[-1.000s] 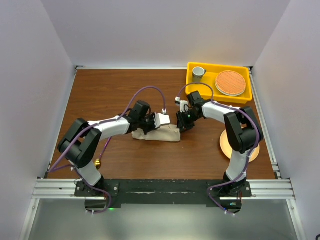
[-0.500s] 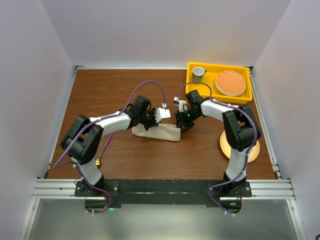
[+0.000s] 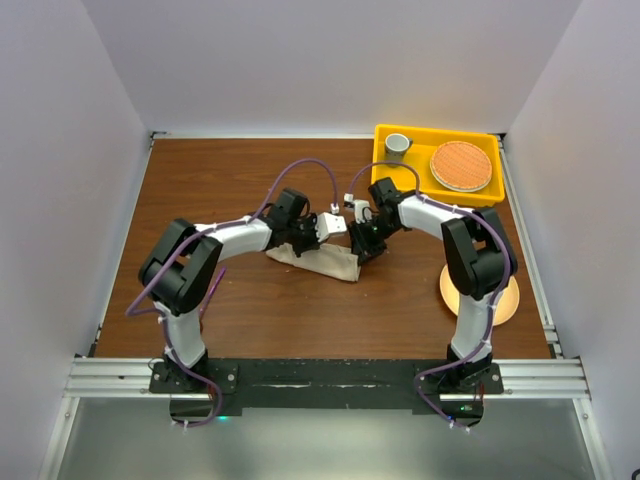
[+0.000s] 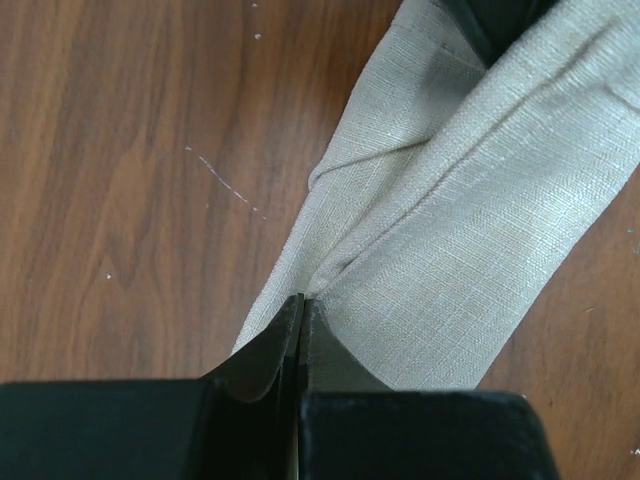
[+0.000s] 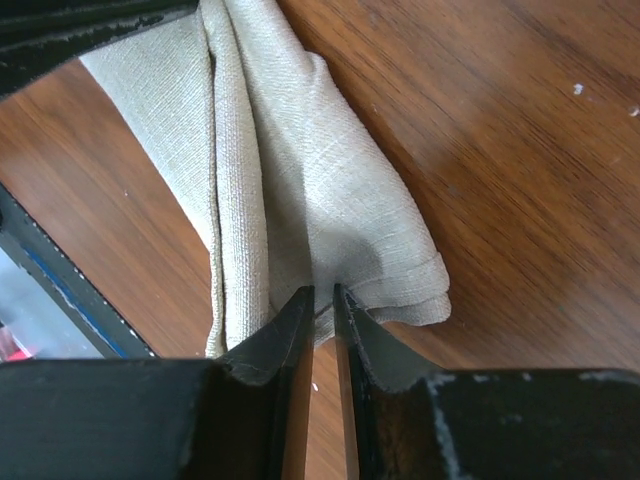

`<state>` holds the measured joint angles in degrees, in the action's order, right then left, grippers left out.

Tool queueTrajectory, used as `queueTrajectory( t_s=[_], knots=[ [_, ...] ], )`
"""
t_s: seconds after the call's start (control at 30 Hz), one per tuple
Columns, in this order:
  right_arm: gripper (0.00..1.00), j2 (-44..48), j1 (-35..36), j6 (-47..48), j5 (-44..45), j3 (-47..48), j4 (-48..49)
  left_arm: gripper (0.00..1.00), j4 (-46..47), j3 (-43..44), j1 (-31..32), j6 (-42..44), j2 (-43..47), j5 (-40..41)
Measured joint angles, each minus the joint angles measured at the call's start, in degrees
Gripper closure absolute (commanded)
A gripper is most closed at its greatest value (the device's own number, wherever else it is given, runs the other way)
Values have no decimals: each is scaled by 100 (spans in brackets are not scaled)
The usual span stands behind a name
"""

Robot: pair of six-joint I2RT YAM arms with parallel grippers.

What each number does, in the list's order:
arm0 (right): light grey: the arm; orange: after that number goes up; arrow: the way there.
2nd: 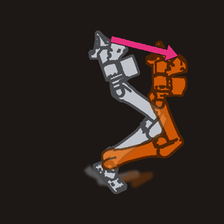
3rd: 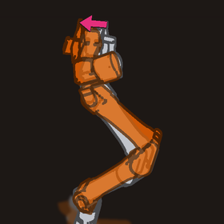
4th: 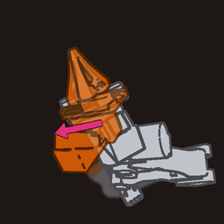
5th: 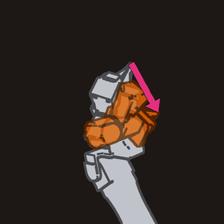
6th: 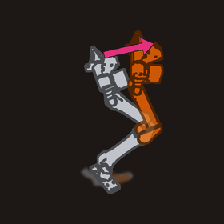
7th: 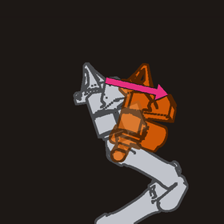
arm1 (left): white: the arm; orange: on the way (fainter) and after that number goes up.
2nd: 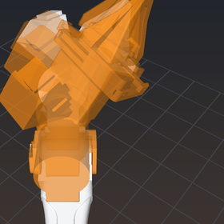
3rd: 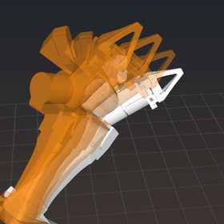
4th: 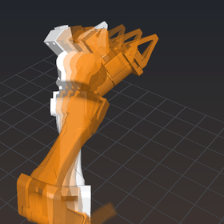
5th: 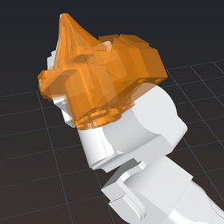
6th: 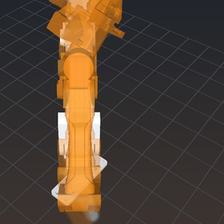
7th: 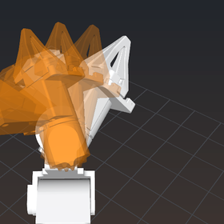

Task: Fold the napkin into a case and place the utensils inside
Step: Smooth out the smaller rectangle-folded napkin at the center of the board.

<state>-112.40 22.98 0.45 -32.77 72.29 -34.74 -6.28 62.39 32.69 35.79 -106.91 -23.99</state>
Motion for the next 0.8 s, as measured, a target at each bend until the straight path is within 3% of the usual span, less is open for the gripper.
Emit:
queueTrajectory(
  t_s=[0.23, 0.5, 0.8],
  knots=[
    [69, 0, 9, 282, 321, 339, -514, 100, -125, 177, 2, 0, -105, -2],
    [60, 109, -450, 654, 654, 892, -1204, 100, -197, 199, 31, -4, -107, -31],
    [47, 872, -503, 772, 411, 708, -1370, 100, -417, -424, 553, -575, 461, 22]
  ],
)
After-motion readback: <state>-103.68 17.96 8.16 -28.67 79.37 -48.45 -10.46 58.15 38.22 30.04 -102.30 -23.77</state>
